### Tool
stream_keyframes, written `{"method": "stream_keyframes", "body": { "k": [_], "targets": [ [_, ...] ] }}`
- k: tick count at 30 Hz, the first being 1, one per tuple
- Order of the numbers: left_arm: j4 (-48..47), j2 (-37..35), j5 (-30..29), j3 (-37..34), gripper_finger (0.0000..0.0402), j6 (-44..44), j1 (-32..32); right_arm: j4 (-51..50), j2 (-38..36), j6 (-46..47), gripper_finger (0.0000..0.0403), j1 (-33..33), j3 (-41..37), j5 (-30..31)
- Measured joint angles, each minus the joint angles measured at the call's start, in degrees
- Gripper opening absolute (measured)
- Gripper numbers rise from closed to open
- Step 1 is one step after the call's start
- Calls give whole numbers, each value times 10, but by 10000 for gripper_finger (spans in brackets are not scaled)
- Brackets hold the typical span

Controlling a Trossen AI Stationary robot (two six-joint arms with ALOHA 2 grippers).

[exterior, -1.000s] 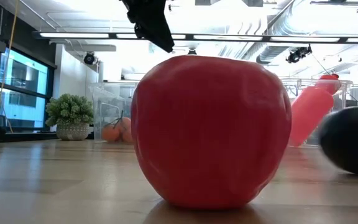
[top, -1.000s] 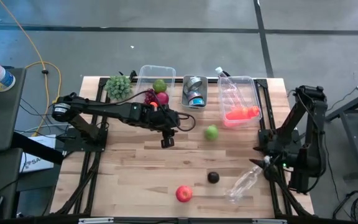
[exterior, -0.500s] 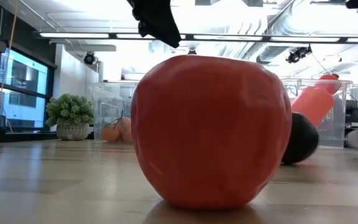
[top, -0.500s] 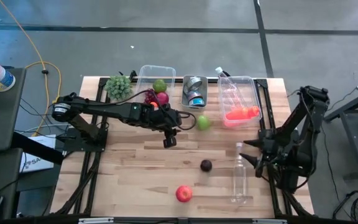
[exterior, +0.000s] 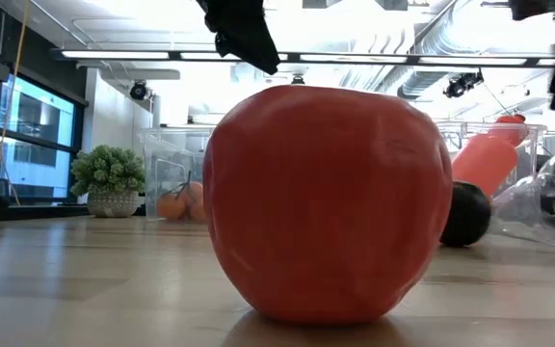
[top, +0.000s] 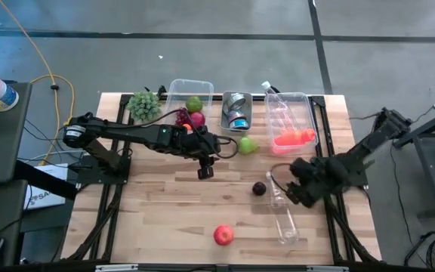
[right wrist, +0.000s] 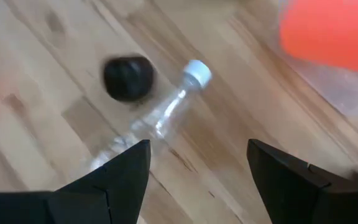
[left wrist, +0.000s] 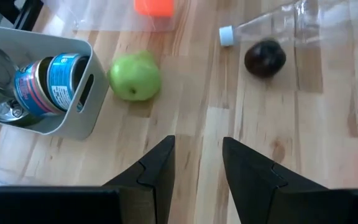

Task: Pick & Place Food Item
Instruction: Put the transparent water bottle into the right transparent bin

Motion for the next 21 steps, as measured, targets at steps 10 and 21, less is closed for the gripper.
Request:
{"method": "stream_keyframes", "body": {
  "k": [10,21],
  "targets": [
    [-98,0,0,0,127,21,0,195,30,-231,258,-213,8,-183],
    [-174,0,12,0,127,35,-5,187,178,-233,229,-270,8,-295]
  ]
}}
